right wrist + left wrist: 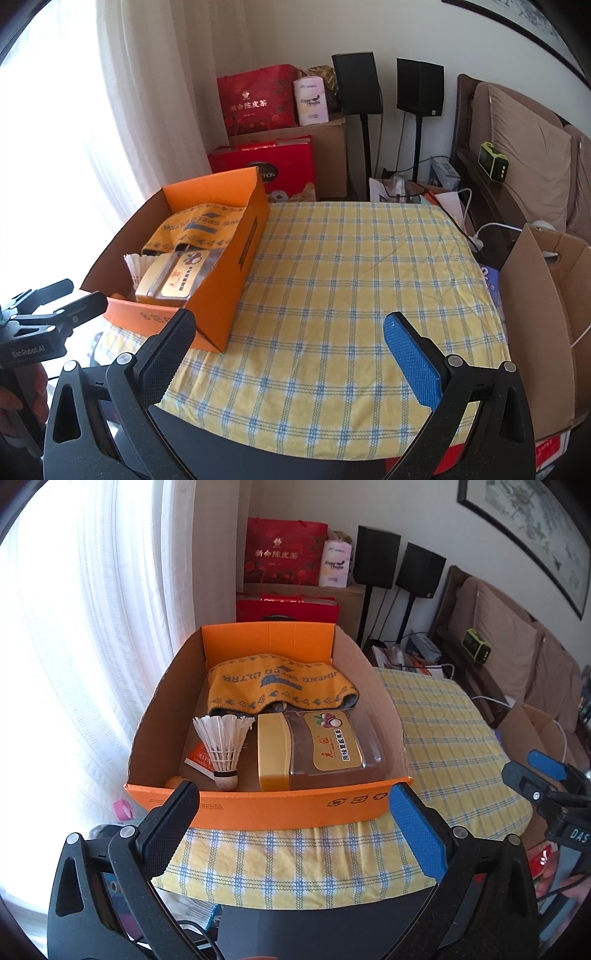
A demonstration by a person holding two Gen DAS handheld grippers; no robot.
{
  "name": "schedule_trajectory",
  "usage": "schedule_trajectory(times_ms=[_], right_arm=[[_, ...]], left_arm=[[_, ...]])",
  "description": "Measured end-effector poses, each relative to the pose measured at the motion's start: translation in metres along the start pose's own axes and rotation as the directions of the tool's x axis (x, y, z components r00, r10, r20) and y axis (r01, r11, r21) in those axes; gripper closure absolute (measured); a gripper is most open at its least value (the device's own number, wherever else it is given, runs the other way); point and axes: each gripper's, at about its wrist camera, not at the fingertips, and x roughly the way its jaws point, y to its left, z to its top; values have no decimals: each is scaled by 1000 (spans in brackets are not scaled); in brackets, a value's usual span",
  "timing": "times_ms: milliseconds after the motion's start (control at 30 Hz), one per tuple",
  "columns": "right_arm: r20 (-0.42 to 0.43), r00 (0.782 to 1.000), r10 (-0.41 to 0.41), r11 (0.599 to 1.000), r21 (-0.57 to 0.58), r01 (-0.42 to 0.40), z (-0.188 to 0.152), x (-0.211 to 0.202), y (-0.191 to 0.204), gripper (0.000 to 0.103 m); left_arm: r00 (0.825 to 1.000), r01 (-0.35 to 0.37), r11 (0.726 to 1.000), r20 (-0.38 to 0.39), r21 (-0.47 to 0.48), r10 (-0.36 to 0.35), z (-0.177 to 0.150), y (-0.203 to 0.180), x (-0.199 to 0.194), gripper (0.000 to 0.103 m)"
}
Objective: Organize objects
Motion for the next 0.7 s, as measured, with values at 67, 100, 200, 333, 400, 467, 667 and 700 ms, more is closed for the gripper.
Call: schedule_trajectory(times_ms=[67, 100, 200, 333, 400, 467, 667, 700], right_arm=[[-1, 1000, -6, 1000, 0, 6, -4, -1, -1, 0], [0, 1000, -7, 1000, 1, 7, -5, -2, 0, 0], [1, 1000, -18, 1000, 12, 18, -11, -6, -2, 0], [-23, 998, -63, 998, 27, 63, -21, -8, -4, 0], [-34, 997, -70, 997, 32, 71, -26, -9, -5, 0], [-39, 997, -68, 997, 38, 70, -32, -10, -5, 0], [-51, 995, -85, 996, 34, 87, -43, -13, -4, 0], [-51, 995, -90, 995, 32, 92, -44, -14, -5, 0]], left_arm=[[1000, 16, 1000, -2, -10, -16, -3, -2, 0, 0], [1000, 10, 1000, 2, -5, -10, -5, -4, -1, 0], [1000, -4, 1000, 6, 3, 4, -12, -8, -3, 0], [1000, -10, 1000, -16, -6, 10, -22, -11, -2, 0], [1000, -9, 1000, -19, -10, 9, -29, -12, -2, 0], [1000, 7, 1000, -24, -21, -8, -34, -14, -4, 0], [999, -6, 1000, -35, -21, 5, -39, -17, -4, 0], [999, -3, 1000, -32, -25, 3, -40, -16, -5, 0]])
